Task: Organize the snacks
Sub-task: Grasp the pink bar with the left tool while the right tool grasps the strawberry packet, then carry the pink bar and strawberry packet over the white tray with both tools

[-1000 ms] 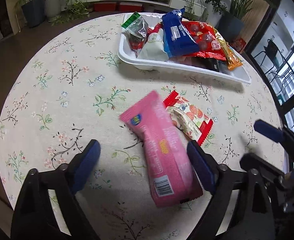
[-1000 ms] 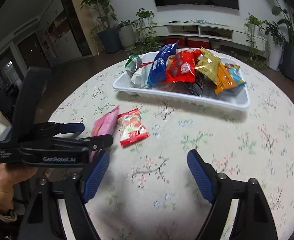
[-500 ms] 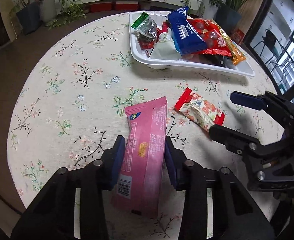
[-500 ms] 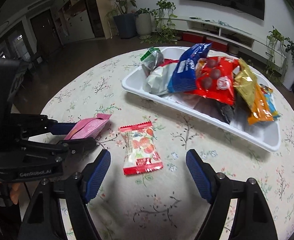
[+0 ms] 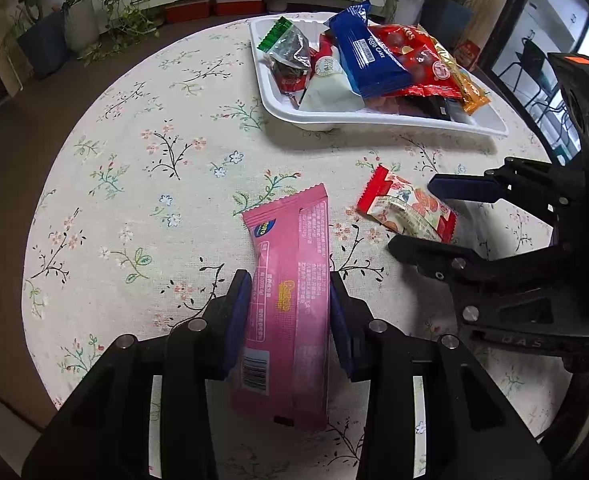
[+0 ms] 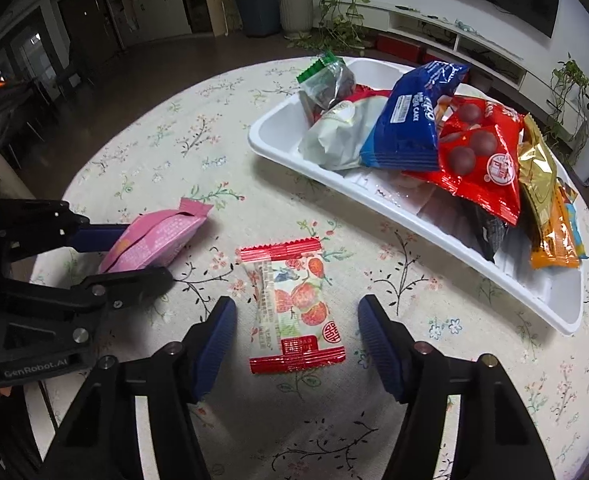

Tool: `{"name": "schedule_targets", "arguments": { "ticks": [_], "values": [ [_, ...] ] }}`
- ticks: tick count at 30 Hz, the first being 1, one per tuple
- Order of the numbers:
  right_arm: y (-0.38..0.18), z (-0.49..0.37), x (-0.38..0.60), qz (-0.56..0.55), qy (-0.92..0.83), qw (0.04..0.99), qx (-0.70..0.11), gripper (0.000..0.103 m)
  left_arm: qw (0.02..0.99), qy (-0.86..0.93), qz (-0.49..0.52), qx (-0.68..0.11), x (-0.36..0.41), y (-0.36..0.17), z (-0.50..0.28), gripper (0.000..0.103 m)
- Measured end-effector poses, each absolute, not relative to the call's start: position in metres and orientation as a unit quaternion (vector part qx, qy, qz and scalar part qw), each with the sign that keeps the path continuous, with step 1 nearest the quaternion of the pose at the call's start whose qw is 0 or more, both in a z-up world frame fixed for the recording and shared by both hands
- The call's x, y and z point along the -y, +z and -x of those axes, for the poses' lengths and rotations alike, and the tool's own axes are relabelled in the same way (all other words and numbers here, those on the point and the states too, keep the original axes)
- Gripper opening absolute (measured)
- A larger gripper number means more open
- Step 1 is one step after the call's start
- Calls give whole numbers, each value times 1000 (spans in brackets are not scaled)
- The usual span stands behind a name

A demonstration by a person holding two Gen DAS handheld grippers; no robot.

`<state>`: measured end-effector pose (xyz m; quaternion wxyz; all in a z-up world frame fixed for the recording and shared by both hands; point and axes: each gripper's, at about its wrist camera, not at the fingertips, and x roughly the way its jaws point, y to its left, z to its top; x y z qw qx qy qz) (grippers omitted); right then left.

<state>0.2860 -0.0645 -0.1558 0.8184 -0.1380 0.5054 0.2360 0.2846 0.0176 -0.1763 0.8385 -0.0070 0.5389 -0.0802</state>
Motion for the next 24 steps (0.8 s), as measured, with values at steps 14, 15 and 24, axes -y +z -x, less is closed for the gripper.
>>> {"name": "schedule_targets", "arguments": {
  "ticks": [14,15,24],
  "values": [
    [-153,-264,54,140,228,817,-511,39,832,-96,-2,-546,-22,-178,-286,22],
    [-152,-262,57,132,228,819,-510,39,832,-96,-2,-546,-22,-178,-284,22],
    [-133,-227,101,29,225,840,-493,38,830,-124,69,-539,-31,-174,-266,22]
  ]
}}
